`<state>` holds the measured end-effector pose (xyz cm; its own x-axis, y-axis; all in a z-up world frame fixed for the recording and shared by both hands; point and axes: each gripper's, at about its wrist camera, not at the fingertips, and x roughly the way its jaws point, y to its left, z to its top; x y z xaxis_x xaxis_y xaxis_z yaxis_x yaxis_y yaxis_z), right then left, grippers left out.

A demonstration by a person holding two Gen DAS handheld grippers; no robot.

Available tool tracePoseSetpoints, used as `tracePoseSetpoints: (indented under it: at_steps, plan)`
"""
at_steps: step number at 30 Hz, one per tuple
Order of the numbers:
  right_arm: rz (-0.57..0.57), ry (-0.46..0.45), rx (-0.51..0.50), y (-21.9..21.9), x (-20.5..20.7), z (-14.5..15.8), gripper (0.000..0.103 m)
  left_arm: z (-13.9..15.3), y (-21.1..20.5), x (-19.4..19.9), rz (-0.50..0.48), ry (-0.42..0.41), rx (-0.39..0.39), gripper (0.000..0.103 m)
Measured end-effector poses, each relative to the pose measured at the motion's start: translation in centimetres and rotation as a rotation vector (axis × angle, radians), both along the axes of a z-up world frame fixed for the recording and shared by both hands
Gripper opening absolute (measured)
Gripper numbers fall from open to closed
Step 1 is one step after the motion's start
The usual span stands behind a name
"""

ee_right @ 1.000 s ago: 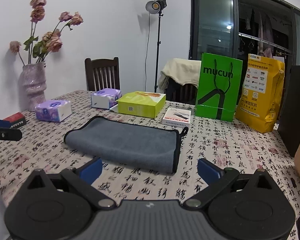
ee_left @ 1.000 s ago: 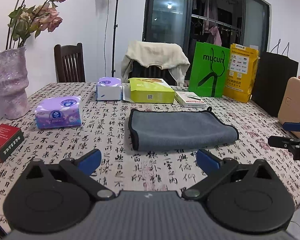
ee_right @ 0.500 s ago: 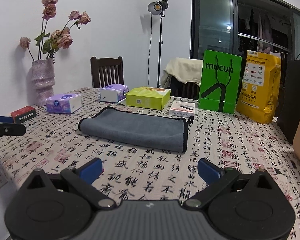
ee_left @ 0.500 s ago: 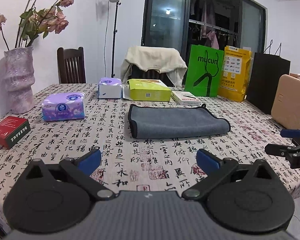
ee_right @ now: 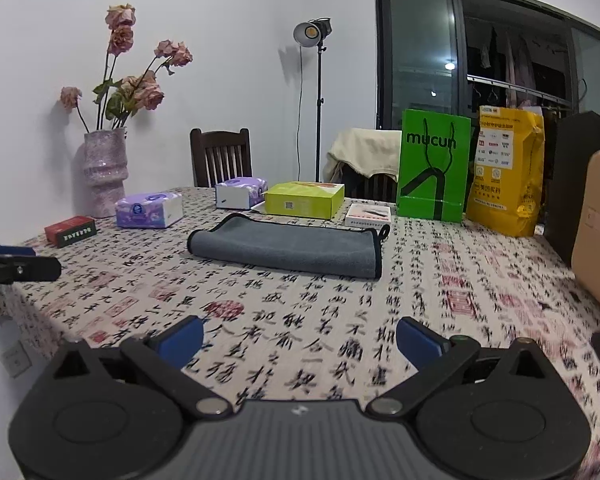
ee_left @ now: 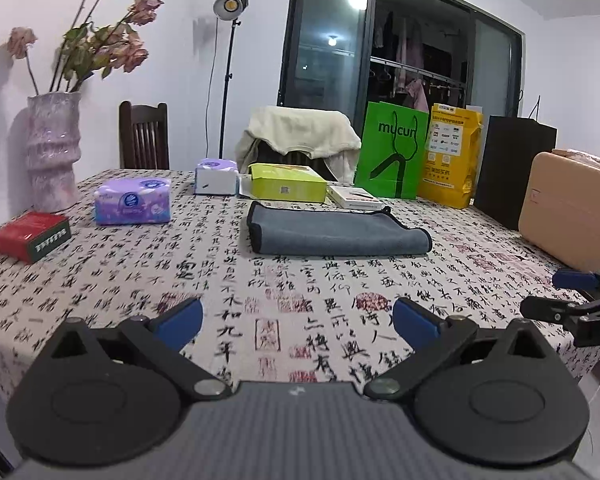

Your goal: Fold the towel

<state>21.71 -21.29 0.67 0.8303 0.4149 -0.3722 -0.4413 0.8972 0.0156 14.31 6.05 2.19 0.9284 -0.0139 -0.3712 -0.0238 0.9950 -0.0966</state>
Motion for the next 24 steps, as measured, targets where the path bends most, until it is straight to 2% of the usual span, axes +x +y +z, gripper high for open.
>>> tracePoseSetpoints:
  at_steps: [13, 19, 24]
  plan:
    - [-0.018, -0.007, 0.042, -0.3, -4.7, -2.1, 0.103, -1.4, -0.1, -5.0, 0.029, -0.022, -0.006, 0.103]
    - [-0.030, 0.006, 0.072, -1.0, -6.6, -3.0, 0.103, -2.0, -0.9, -6.8, -0.014, -0.026, -0.001, 0.103]
    - [-0.042, 0.006, 0.075, -1.5, -8.9, -3.3, 0.103, -2.3, -1.9, -8.4, -0.054, -0.035, 0.050, 0.103]
